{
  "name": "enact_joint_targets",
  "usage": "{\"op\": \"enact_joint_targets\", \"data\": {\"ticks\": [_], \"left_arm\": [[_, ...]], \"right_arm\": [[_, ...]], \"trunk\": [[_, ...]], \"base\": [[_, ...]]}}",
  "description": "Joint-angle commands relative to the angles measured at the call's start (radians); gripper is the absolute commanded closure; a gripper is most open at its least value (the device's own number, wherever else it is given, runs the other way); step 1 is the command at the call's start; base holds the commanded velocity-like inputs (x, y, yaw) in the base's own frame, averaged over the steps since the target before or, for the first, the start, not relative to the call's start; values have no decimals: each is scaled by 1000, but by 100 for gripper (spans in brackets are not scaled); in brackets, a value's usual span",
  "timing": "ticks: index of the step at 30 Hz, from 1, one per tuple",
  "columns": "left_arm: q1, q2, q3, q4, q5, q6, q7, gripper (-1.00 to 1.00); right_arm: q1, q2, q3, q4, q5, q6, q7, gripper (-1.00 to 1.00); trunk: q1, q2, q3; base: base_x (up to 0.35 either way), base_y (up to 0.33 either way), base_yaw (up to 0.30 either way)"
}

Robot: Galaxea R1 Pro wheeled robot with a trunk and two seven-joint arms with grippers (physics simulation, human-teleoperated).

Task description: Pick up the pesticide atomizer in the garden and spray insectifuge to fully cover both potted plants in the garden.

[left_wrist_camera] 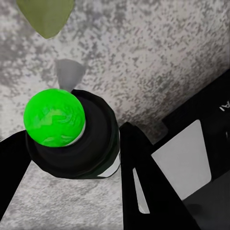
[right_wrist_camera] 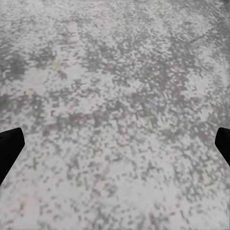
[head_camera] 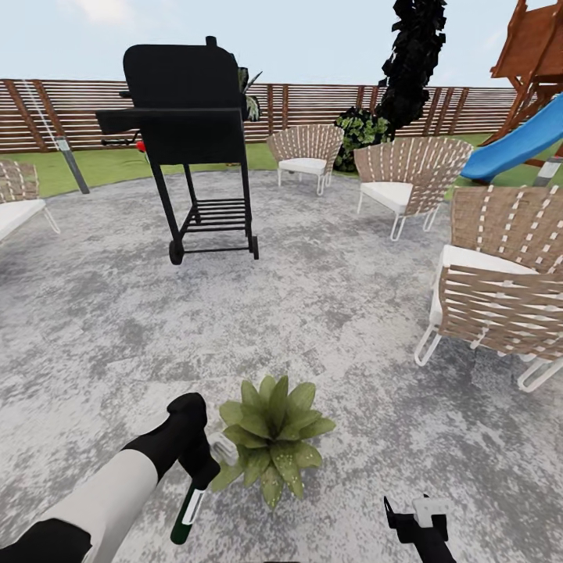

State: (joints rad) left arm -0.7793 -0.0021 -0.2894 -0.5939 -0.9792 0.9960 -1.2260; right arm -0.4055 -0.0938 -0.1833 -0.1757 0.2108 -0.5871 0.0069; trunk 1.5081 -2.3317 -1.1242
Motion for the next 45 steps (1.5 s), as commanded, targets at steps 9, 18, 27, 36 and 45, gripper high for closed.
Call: {"op": "enact_joint_targets", "data": {"ticks": [9, 18, 27, 36, 45], "left_arm": [[41, 10, 1, -1, -10, 7, -12, 100], [49, -17, 1, -20, -5, 9, -13, 100], [57, 44, 3, -6, -2, 7, -15, 100], [57, 32, 3, -13, -1, 7, -14, 100], [57, 29, 5, -19, -1, 7, -13, 100]], "right_arm": [[-1, 0, -8, 1, 10, -3, 2, -100], [-1, 2, -8, -1, 7, -3, 1, -100], [-1, 2, -7, 0, 7, -3, 1, -100], [-1, 2, -8, 0, 7, -3, 1, -100], [-1, 2, -8, 1, 7, -3, 1, -100]], "trunk": [[0, 0, -1], [0, 0, -1], [0, 0, -1], [0, 0, -1], [0, 0, -1]], "base": [[4, 0, 0], [0, 0, 0], [0, 0, 0], [0, 0, -22], [0, 41, -273]]}}
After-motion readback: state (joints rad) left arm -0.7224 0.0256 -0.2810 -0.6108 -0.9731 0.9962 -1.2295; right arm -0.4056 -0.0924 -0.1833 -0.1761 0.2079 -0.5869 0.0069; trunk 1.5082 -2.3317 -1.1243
